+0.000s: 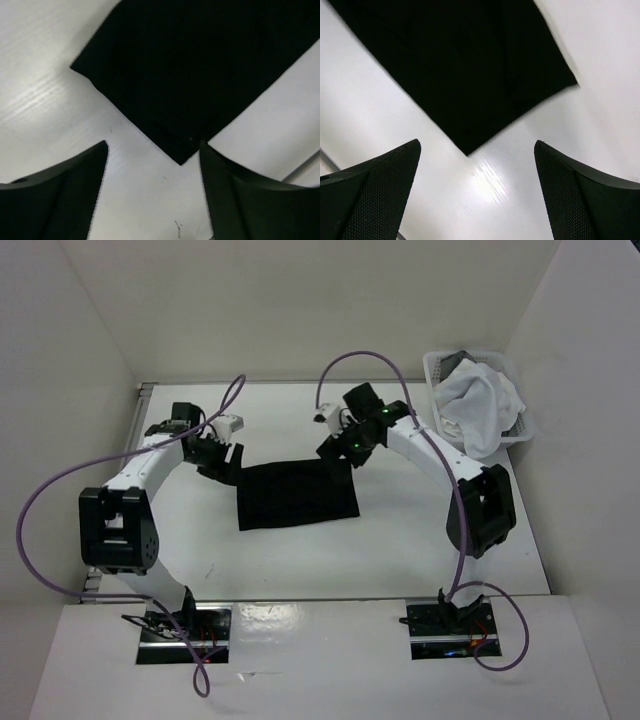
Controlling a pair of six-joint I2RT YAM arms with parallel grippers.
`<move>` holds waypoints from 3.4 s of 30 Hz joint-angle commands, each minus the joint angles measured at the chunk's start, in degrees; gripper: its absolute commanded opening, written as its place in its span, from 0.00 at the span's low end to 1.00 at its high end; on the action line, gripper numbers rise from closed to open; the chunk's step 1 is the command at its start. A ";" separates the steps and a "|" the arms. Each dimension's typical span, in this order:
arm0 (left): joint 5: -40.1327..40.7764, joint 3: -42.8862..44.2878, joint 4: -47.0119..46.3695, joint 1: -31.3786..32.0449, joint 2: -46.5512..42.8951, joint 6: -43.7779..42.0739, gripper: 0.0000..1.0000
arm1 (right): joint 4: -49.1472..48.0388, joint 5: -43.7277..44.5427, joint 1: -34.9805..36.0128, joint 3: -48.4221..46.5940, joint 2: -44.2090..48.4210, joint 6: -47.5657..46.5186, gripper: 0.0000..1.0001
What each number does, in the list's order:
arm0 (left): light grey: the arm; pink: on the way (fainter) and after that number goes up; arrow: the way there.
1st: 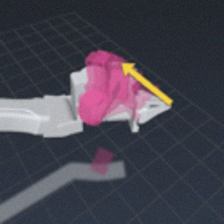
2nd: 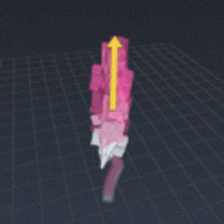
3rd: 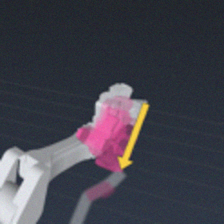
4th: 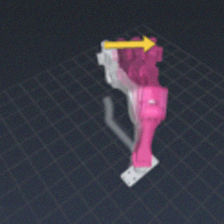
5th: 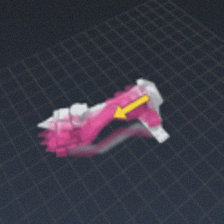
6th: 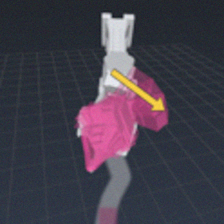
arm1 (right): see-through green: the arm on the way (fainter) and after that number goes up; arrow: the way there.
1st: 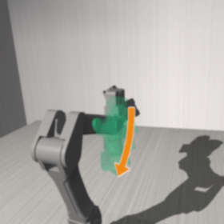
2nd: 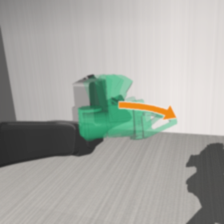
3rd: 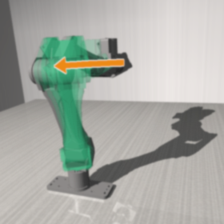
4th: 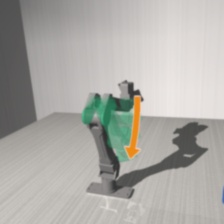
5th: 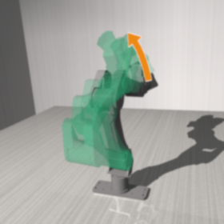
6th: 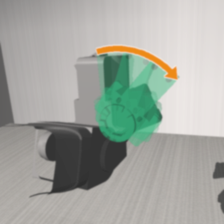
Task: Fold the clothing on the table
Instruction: Fold the skirt
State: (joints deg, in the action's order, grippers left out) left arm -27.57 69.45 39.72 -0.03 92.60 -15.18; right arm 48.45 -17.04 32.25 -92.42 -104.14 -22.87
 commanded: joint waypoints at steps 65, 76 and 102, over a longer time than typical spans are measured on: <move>3.84 7.89 -3.78 3.02 19.90 -4.42 0.00 | -0.81 1.83 -7.99 4.09 -5.29 7.40 0.94; 3.84 4.20 -2.20 0.65 17.62 1.03 0.00 | -3.62 7.37 0.35 3.40 -11.78 11.88 0.94; 4.46 2.00 -1.67 -1.55 14.54 3.23 0.00 | -5.56 11.15 0.36 1.46 -15.66 14.35 0.51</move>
State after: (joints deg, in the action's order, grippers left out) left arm -23.64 71.94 37.08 -1.06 108.88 -12.99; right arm 44.10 -6.61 32.95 -88.73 -119.46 -8.78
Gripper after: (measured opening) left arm 0.010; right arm 0.509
